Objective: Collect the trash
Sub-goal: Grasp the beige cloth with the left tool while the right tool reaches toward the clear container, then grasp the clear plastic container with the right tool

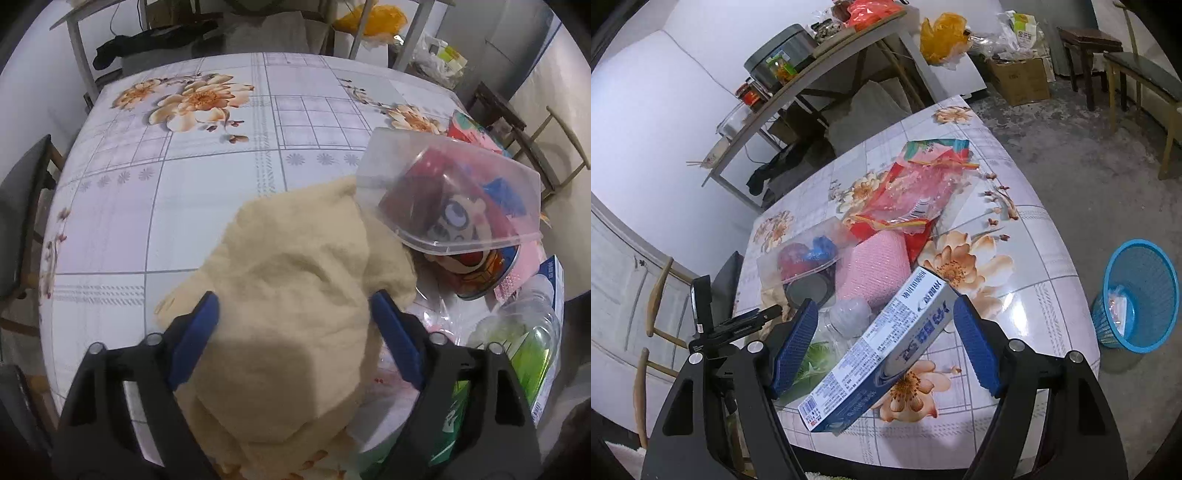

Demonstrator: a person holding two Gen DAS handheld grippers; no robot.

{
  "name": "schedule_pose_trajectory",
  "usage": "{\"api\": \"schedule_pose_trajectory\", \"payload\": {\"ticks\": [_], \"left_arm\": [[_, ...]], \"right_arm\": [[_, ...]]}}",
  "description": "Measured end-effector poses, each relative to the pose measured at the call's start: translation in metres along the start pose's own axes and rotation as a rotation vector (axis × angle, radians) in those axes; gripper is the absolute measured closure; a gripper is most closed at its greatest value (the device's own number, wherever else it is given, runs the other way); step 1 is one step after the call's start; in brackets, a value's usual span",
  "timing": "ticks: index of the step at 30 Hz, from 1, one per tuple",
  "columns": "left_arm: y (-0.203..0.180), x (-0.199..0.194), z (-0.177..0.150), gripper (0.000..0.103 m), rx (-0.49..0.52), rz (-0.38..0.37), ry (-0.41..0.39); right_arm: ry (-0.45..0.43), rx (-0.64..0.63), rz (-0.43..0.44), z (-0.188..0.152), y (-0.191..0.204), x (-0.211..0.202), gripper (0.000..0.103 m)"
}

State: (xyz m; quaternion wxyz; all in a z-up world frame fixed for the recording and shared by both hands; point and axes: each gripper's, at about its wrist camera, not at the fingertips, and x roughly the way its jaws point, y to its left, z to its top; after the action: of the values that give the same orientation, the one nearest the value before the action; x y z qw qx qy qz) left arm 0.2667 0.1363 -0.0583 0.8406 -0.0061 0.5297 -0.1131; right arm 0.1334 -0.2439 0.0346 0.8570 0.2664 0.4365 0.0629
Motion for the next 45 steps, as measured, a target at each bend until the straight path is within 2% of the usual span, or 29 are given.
{"api": "schedule_pose_trajectory", "payload": {"ticks": [3,5,8,18,19,23,28,31,35,36,38,42,45], "left_arm": [[0.004,-0.004,-0.003,0.044,-0.012,0.019,-0.028],[0.01,-0.006,-0.002,0.057,-0.035,0.001,-0.036],[0.024,-0.005,0.002,0.07,-0.088,-0.034,-0.039],[0.051,-0.021,-0.009,0.091,-0.257,-0.202,-0.089],[0.052,-0.023,-0.01,0.096,-0.266,-0.209,-0.095],[0.059,-0.03,-0.016,0.099,-0.303,-0.195,-0.117],[0.069,-0.042,-0.023,0.1,-0.329,-0.13,-0.161],[0.072,-0.044,-0.027,0.1,-0.343,-0.128,-0.167],[0.075,-0.042,-0.03,0.1,-0.35,-0.132,-0.155],[0.076,-0.041,-0.03,0.1,-0.351,-0.134,-0.153],[0.076,-0.041,-0.03,0.1,-0.353,-0.139,-0.15],[0.076,-0.04,-0.029,0.1,-0.36,-0.163,-0.134],[0.075,-0.037,-0.029,0.1,-0.367,-0.176,-0.122]], "right_arm": [[0.014,0.007,0.001,0.0,0.002,0.006,0.029],[0.024,-0.004,0.006,-0.001,0.006,0.009,0.029],[0.042,-0.04,0.02,-0.001,0.018,0.015,0.029],[0.081,-0.16,0.086,-0.002,0.064,0.027,0.029],[0.085,-0.168,0.093,-0.002,0.068,0.028,0.029],[0.107,-0.213,0.102,-0.003,0.084,0.036,0.029],[0.105,-0.329,0.083,0.008,0.108,0.047,0.029],[0.116,-0.47,0.094,0.018,0.13,0.056,0.028],[0.148,-0.773,0.109,0.038,0.166,0.079,0.009],[0.162,-0.861,0.11,0.046,0.177,0.089,0.009],[0.221,-0.946,0.149,0.058,0.192,0.107,0.006],[0.444,-1.018,0.228,0.085,0.212,0.162,0.006],[0.624,-1.032,0.197,0.091,0.214,0.21,0.006]]}}
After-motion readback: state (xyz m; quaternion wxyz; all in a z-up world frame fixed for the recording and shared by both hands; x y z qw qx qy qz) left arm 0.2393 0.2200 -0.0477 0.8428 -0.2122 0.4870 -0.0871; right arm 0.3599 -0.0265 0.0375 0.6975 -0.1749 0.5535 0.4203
